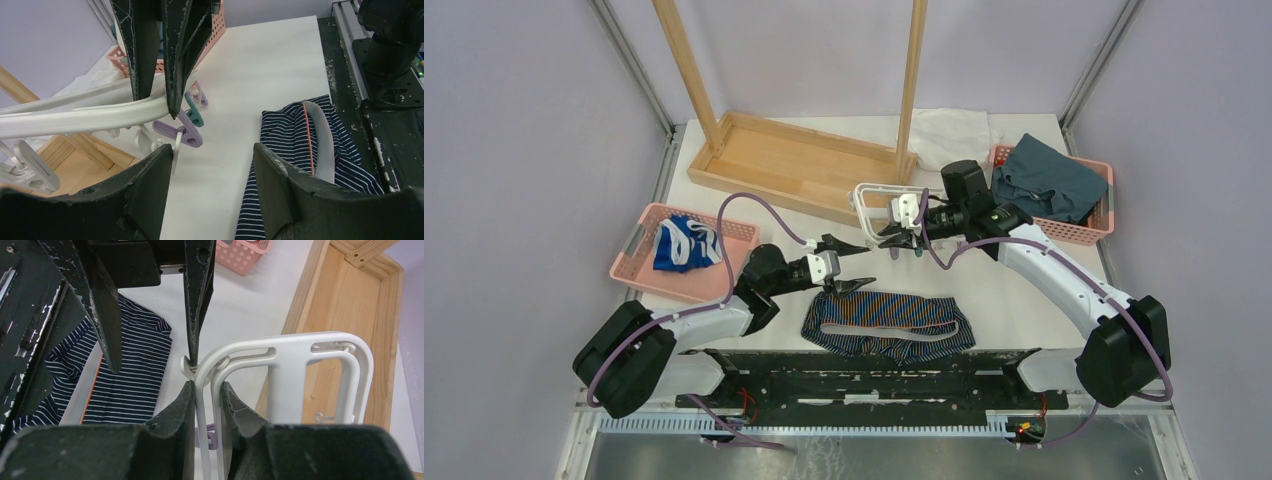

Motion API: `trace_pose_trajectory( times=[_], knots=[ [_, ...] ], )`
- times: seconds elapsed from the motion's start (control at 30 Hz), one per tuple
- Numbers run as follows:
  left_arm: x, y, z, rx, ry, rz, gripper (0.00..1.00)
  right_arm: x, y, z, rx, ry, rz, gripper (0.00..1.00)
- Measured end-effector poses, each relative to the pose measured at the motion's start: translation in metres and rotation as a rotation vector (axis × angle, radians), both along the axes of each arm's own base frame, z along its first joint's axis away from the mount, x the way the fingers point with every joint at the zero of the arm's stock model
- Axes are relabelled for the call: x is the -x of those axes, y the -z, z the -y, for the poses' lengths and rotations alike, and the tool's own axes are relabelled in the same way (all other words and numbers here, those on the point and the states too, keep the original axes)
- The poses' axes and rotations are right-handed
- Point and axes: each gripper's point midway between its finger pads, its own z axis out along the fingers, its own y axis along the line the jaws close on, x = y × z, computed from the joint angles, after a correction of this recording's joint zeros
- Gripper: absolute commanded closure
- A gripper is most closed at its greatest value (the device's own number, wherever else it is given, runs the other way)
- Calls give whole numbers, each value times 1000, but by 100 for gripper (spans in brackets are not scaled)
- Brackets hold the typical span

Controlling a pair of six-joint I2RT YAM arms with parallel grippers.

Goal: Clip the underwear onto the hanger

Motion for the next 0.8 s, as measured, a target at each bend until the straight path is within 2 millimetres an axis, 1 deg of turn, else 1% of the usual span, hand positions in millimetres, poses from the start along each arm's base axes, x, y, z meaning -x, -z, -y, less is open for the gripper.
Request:
trace_pose_trajectory(
  times=[0.63,0.8],
  knots=[
    [-2,0,-1,4,-15,-10,32,0,0,0,0,0,0,100],
    [-6,-4,-1,11,-30,-4,32,0,0,0,0,0,0,100]
  ],
)
